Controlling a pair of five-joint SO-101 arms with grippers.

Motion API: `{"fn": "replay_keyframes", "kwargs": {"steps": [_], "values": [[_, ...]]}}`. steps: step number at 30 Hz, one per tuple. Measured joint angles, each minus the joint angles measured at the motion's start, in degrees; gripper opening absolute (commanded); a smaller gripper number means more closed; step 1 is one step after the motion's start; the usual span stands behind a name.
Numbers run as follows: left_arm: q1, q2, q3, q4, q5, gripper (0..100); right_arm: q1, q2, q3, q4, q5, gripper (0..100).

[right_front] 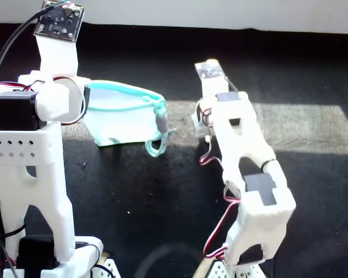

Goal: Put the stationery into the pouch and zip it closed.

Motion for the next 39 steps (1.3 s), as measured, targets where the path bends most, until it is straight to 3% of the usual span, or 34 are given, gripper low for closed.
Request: {"fn": "replay_keyframes", "kwargs": {"steps": [6,10,18,27,33,39], "values": [[-1.1,0.0,0.0,0.0,0.0,1,-0.3,8.1,-6.4,1.2,-2.9,12.6],[-1.1,0.0,0.0,0.0,0.0,1,-0.3,11.8,-9.4,1.6,-3.7,0.2],[-1.1,0.0,0.0,0.0,0.0,1,0.2,12.5,-11.3,6.7,-3.8,0.5],[-1.1,0.0,0.0,0.0,0.0,1,-0.4,-2.7,-10.7,20.9,-4.1,0.5],[-1.1,0.0,0.0,0.0,0.0,1,-3.3,-20.7,4.4,22.8,-4.1,0.5],[-1.1,0.0,0.0,0.0,0.0,1,-4.0,-36.8,33.2,9.6,-0.8,0.5]]}}
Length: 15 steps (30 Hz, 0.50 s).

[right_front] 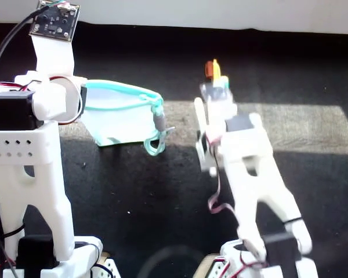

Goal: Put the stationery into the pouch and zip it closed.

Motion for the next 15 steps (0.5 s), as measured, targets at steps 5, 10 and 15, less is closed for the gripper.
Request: {"fn": "replay_keyframes", "kwargs": {"steps": [5,10,15], "values": [[0.0,0.0,0.0,0.0,0.0,1,-0.1,-3.3,15.8,-3.3,8.8,0.9],[0.0,0.0,0.0,0.0,0.0,1,-0.1,-3.5,19.0,-3.6,11.1,4.4],[0.0,0.0,0.0,0.0,0.0,1,-0.1,-4.0,16.4,3.6,11.1,22.3]]}}
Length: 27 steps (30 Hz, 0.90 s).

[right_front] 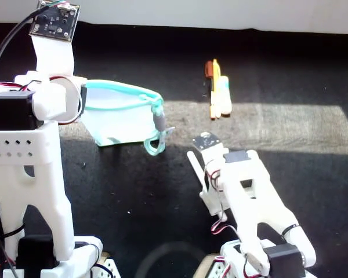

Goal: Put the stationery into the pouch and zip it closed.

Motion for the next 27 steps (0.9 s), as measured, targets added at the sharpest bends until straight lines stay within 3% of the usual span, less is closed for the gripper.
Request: {"fn": "replay_keyframes", "kwargs": {"steps": [5,11,16,27], "values": [[0.0,0.0,0.0,0.0,0.0,1,0.0,-0.2,-12.7,8.4,0.0,18.7],[0.0,0.0,0.0,0.0,0.0,1,-2.8,4.0,-29.2,6.9,-7.6,18.7],[0.0,0.0,0.0,0.0,0.0,1,-7.4,18.2,-37.2,6.1,-10.2,18.7],[0.0,0.0,0.0,0.1,0.0,1,-8.0,47.7,-58.3,8.2,-12.4,18.3]]}}
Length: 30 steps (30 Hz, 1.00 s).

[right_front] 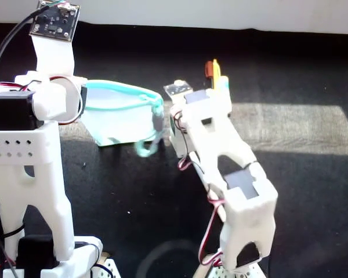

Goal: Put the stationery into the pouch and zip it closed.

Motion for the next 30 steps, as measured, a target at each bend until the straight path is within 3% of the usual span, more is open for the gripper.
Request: {"fn": "replay_keyframes", "kwargs": {"steps": [3,6,18,26,30], "values": [[0.0,0.0,0.0,0.0,0.0,1,-0.4,5.3,-2.6,0.0,0.0,15.8],[0.0,0.0,0.0,0.0,0.0,1,-0.4,7.9,-4.3,0.1,0.0,0.0],[-0.1,0.0,0.0,0.0,0.0,1,1.7,5.9,-4.6,0.2,0.0,0.6],[-0.1,0.0,0.0,0.0,0.0,1,5.4,-20.6,-4.5,5.6,0.0,0.6],[-0.1,0.0,0.0,0.0,0.0,1,5.5,-40.5,-4.5,0.7,0.0,0.6]]}}
